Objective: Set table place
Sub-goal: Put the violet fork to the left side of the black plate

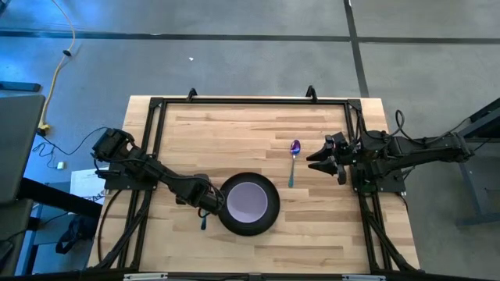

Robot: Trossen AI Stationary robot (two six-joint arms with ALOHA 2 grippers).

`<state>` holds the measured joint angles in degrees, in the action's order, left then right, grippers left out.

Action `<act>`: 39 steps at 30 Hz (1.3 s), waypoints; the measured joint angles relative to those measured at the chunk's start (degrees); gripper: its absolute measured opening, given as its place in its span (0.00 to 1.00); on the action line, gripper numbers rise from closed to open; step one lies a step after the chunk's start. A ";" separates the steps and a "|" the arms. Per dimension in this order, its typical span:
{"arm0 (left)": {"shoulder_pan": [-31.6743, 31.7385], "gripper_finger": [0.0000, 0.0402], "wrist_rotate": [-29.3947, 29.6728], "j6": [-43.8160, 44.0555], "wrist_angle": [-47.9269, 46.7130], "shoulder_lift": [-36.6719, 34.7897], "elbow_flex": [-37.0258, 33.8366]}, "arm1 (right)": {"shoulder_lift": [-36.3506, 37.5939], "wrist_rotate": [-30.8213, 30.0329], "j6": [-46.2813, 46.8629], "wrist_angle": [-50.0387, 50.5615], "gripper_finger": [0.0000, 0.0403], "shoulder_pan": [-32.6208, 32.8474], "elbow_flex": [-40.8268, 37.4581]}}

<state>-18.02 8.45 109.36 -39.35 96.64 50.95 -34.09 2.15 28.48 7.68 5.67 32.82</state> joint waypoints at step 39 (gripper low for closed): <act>0.00 0.12 1.12 -0.04 -2.52 0.00 1.64 | -0.02 0.03 0.20 0.01 0.36 -0.02 0.09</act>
<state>-18.02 9.57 109.32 -41.87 96.64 52.60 -34.11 2.18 28.68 7.69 5.65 32.91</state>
